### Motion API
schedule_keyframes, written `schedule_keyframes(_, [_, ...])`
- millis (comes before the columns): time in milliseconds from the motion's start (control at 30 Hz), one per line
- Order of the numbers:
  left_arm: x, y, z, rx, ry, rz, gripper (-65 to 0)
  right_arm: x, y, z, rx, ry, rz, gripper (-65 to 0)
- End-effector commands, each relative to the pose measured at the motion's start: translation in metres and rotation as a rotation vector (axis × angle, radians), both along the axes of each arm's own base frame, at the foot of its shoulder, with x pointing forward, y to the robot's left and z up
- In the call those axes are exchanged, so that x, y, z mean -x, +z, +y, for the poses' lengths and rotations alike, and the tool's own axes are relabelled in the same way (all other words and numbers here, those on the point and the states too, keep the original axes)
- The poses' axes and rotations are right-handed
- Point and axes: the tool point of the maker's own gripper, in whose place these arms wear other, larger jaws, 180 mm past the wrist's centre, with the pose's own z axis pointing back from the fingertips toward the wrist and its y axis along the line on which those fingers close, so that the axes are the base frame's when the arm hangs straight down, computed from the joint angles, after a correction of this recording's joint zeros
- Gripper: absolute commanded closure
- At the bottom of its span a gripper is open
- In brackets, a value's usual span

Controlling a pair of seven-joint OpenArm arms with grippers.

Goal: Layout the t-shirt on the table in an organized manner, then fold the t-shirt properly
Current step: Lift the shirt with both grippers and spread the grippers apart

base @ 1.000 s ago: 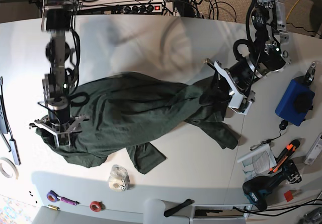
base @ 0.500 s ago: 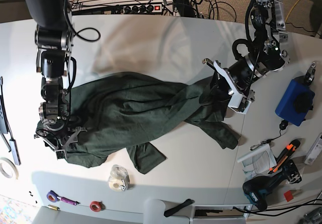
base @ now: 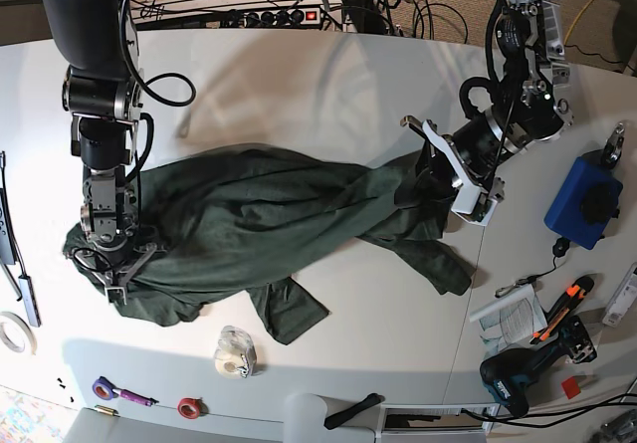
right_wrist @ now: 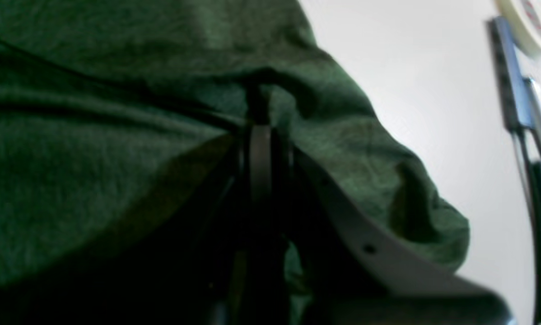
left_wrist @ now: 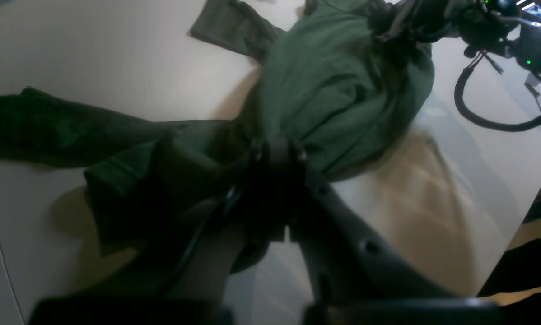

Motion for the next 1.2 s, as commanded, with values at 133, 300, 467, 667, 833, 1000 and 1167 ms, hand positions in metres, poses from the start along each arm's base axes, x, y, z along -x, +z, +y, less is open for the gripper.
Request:
schedule_keyframes(133, [-0.01, 0.026, 0.001, 0.049, 0.022, -0.111, 0.0, -0.026, 0.064, -0.016, 0.073, -0.036, -0.165, 0.0])
schedule_keyframes(300, [-0.017, 0.036, 0.003, 0.056, 0.037, -0.158, 0.0, -0.03, 0.11, -0.017, 0.107, -0.051, -0.262, 0.0])
schedule_keyframes(467, [-0.023, 0.048, 0.003, 0.052, 0.03, -0.196, 0.0, -0.012, 0.141, -0.012, 0.147, -0.052, -0.297, 0.0])
schedule_keyframes(667, [-0.039, 0.073, 0.006, 0.045, 0.034, -0.273, 0.0, 0.019, 0.154, -0.018, 0.23, -0.043, -0.284, 0.0])
schedule_keyframes(833, [-0.06, 0.104, 0.033, 0.041, 0.113, -0.362, 0.0, 0.045, 0.169, -0.04, 0.346, -0.108, -0.301, 0.0])
schedule_keyframes(1000, [-0.081, 0.153, 0.082, 0.007, 0.222, -0.503, 0.0, 0.06, 0.196, -0.04, 0.409, -0.111, -0.322, 0.0])
schedule_keyframes(1167, [-0.086, 0.179, 0.111, -0.066, 0.254, -0.58, 0.0, 0.064, 0.227, -0.012, 0.356, -0.08, -0.402, 0.0])
